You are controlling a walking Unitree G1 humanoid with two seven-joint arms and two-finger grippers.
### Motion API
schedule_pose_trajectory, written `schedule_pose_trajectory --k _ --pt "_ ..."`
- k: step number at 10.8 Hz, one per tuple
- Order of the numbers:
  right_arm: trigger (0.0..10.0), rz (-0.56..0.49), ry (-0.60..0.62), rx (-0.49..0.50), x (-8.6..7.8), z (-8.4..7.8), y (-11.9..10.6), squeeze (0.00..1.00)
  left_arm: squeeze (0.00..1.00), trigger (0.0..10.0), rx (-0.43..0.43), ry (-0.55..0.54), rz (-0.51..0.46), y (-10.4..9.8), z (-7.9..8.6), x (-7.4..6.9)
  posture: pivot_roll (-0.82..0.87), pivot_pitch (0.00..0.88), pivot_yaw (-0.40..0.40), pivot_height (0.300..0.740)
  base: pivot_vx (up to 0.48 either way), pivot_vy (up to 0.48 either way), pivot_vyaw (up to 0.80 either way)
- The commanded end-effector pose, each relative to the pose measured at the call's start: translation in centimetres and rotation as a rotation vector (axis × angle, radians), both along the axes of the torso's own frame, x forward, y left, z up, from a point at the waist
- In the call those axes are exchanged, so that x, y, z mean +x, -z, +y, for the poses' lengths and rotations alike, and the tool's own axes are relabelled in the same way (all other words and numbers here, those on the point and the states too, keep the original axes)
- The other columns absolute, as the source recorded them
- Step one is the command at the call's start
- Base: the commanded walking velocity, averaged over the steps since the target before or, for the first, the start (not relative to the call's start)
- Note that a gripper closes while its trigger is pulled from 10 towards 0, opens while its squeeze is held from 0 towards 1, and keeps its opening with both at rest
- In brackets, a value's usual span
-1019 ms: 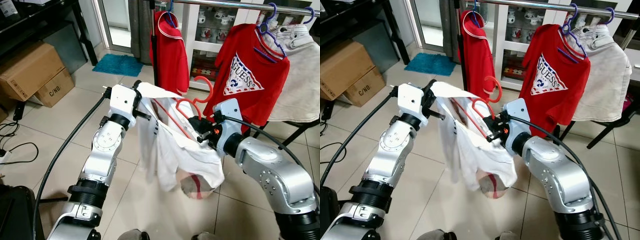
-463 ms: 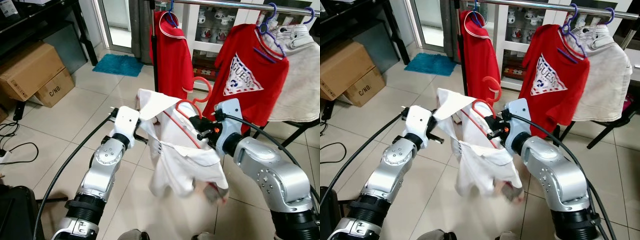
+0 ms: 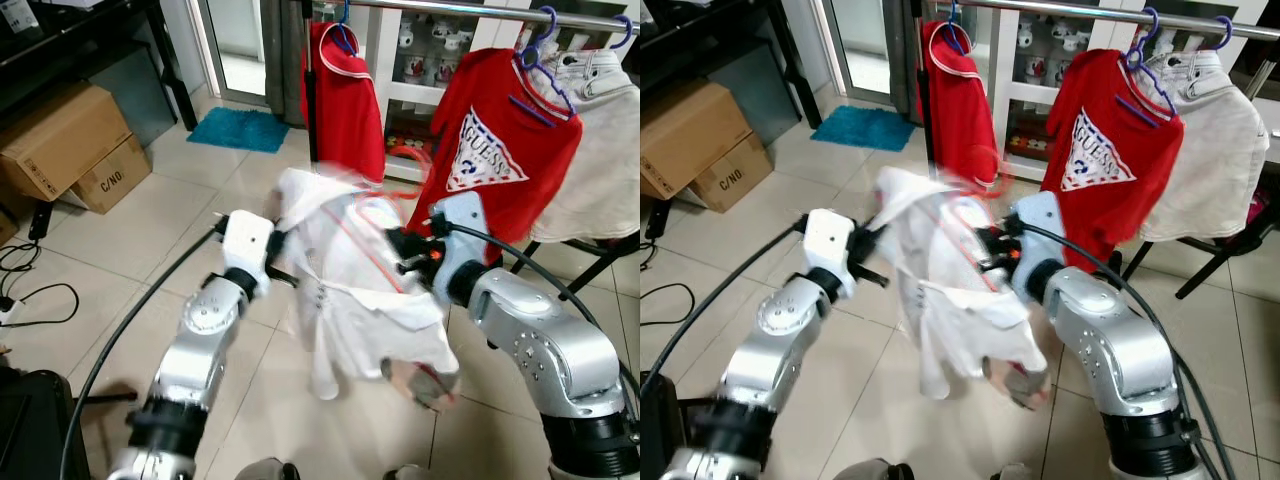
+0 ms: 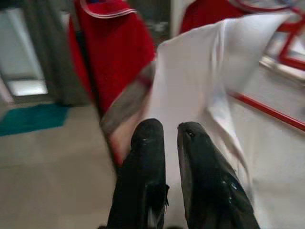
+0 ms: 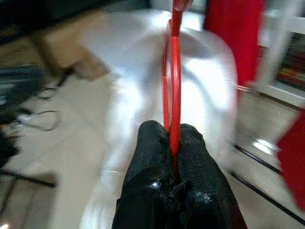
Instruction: Hang hanger
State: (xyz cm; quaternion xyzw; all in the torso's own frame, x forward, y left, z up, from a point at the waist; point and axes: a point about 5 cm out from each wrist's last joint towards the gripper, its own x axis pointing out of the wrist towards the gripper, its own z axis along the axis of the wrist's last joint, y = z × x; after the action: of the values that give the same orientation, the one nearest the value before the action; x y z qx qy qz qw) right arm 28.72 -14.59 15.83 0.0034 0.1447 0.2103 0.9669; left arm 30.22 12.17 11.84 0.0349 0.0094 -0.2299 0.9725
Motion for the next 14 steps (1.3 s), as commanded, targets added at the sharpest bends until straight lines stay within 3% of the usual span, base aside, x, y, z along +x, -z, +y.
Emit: schedule_pose_trajectory --k 1,2,3,5,7,10,12,14 --pt "10.0 -0.016 0.067 0.004 0.2 -1.2 -0.2 0.0 1.0 10.0 -0.012 0.059 0.022 0.0 -0.1 -0.8 -0.16 0.041 0.063 0.74 0.0 0.0 0.0" --pt "10.0 -0.02 0.101 0.042 0.2 -1.4 0.1 0.0 1.0 10.0 -0.033 0.041 0.058 0.2 0.7 -1.7 -0.15 0.045 0.067 0.74 0.0 0.0 0.0" --pt "10.0 -0.039 0.163 0.033 0.5 -1.2 1.1 0.0 0.0 10.0 -0.035 -0.019 0.052 -0.4 2.0 -2.4 -0.14 0.049 0.068 0.74 0.0 0.0 0.0" --pt "10.0 0.01 0.237 0.008 0.7 -1.6 4.5 0.0 0.0 10.0 0.039 -0.125 0.019 -0.4 3.5 -2.8 -0.13 0.049 0.065 0.74 0.0 0.0 0.0" --pt "10.0 0.003 0.26 0.001 1.9 -1.5 5.9 0.0 0.0 10.0 0.011 -0.178 0.037 0.1 3.8 -3.1 -0.11 0.039 0.069 0.74 0.0 0.0 0.0" --pt "10.0 -0.138 0.314 -0.045 1.8 -1.2 5.3 0.0 0.0 10.0 0.028 -0.214 0.001 0.2 4.2 -3.4 -0.09 0.038 0.069 0.74 0.336 0.0 0.0" --pt "10.0 -0.174 0.324 0.094 1.4 -1.6 5.5 0.0 0.0 10.0 -0.003 -0.213 -0.022 0.0 4.1 -3.5 -0.07 0.057 0.078 0.74 0.347 0.0 0.0" --pt "10.0 -0.245 0.286 0.144 1.1 -1.1 4.1 0.0 0.0 10.0 -0.012 -0.209 -0.046 -0.7 4.3 -3.7 -0.07 0.071 0.071 0.74 0.358 0.0 0.0"
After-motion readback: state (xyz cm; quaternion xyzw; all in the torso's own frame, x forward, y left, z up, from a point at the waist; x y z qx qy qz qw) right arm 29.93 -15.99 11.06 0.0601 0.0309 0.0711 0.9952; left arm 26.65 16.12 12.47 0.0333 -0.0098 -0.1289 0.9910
